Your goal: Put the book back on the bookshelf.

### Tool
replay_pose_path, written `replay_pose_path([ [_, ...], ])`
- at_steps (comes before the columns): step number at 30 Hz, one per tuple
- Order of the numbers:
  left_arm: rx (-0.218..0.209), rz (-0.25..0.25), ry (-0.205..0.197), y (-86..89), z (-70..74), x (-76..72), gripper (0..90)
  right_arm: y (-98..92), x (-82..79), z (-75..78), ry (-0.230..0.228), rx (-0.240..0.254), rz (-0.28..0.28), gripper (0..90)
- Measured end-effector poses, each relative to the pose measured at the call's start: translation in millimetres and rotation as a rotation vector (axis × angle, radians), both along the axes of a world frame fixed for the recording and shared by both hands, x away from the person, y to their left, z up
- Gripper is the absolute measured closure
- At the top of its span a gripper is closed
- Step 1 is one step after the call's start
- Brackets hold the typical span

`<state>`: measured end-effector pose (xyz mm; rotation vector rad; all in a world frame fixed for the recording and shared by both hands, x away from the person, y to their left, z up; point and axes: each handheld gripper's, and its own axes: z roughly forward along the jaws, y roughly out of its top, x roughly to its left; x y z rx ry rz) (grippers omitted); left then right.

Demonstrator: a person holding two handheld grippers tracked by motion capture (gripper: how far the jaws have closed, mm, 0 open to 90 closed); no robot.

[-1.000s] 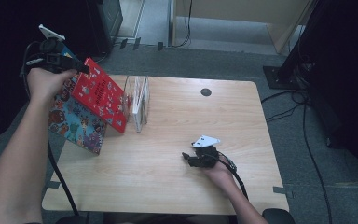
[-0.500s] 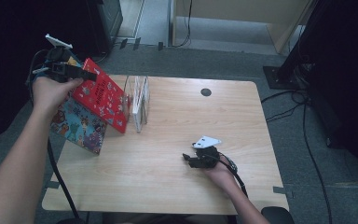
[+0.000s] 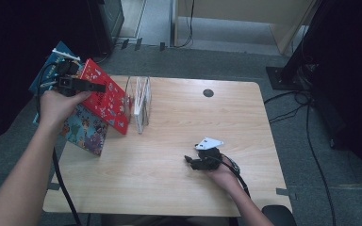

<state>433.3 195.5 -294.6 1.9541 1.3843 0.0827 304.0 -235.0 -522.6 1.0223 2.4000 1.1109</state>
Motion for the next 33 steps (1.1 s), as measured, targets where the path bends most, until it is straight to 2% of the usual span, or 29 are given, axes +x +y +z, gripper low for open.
replay_pose_path([
  [4,0.031,-0.028,0.009,-11.2,-11.1,-4.9,46.9,0.0,0.0,0.0,0.000,0.000,0.001,33.8],
  [8,0.035,-0.064,0.027,-22.3,-24.4,-11.3,46.3,0.1,0.0,0.0,0.000,0.000,-0.001,33.8],
  [13,0.041,-0.080,0.039,-30.5,-41.6,-19.3,45.9,0.0,0.0,-0.1,-0.001,0.000,-0.001,33.8],
  [17,0.010,-0.096,0.057,-35.0,-56.7,-27.0,45.9,0.1,0.0,-0.1,-0.001,0.000,-0.001,33.8],
  [22,0.002,-0.125,0.070,-42.8,-74.7,-39.5,45.7,0.1,0.2,-0.1,-0.001,0.000,-0.001,33.7],
  [29,0.020,-0.163,0.072,-54.1,-99.2,-55.5,44.6,0.1,0.2,-0.1,-0.001,0.000,-0.001,33.7],
  [33,0.015,-0.185,0.070,-61.6,-114.4,-65.7,44.2,0.1,0.3,-0.1,-0.002,-0.001,-0.001,33.7],
])
